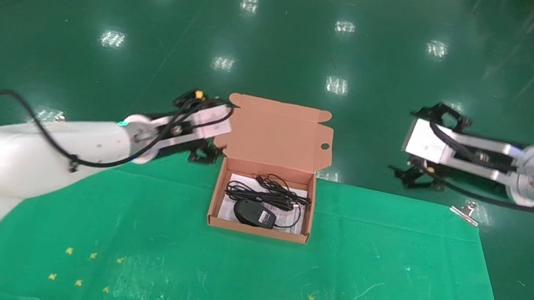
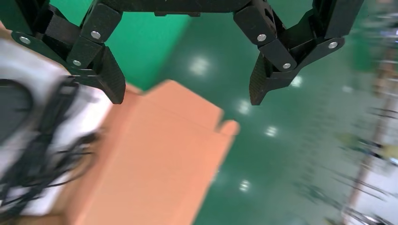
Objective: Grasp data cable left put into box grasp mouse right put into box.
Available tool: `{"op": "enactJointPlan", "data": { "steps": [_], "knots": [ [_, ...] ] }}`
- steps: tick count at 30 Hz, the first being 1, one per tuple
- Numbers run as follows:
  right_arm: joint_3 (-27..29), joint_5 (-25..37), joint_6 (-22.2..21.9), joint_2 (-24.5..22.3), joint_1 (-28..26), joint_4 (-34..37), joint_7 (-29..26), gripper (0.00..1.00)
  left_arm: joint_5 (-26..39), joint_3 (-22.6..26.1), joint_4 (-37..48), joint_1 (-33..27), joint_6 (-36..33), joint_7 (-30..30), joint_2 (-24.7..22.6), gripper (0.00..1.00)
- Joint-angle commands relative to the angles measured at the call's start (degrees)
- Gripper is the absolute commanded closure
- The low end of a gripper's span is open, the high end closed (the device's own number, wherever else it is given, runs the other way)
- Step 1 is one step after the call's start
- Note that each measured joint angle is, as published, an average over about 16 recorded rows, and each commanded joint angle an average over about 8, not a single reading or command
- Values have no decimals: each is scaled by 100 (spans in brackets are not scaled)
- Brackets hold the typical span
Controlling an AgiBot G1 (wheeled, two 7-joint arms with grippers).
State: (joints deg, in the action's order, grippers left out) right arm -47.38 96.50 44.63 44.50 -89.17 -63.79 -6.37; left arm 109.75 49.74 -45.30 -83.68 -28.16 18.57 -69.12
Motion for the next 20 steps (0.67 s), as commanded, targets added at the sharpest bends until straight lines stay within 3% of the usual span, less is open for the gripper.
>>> {"op": "enactJointPlan", "data": {
  "steps": [1,20],
  "knots": [
    [122,-213,160,-37,108,-38,-17,0,-277,-138,-116,90,-235,-32,139,0],
    [1186,-2067,1554,-359,1044,-370,-166,0,-2689,-1336,-1120,876,-2279,-310,1351,0]
  ]
}}
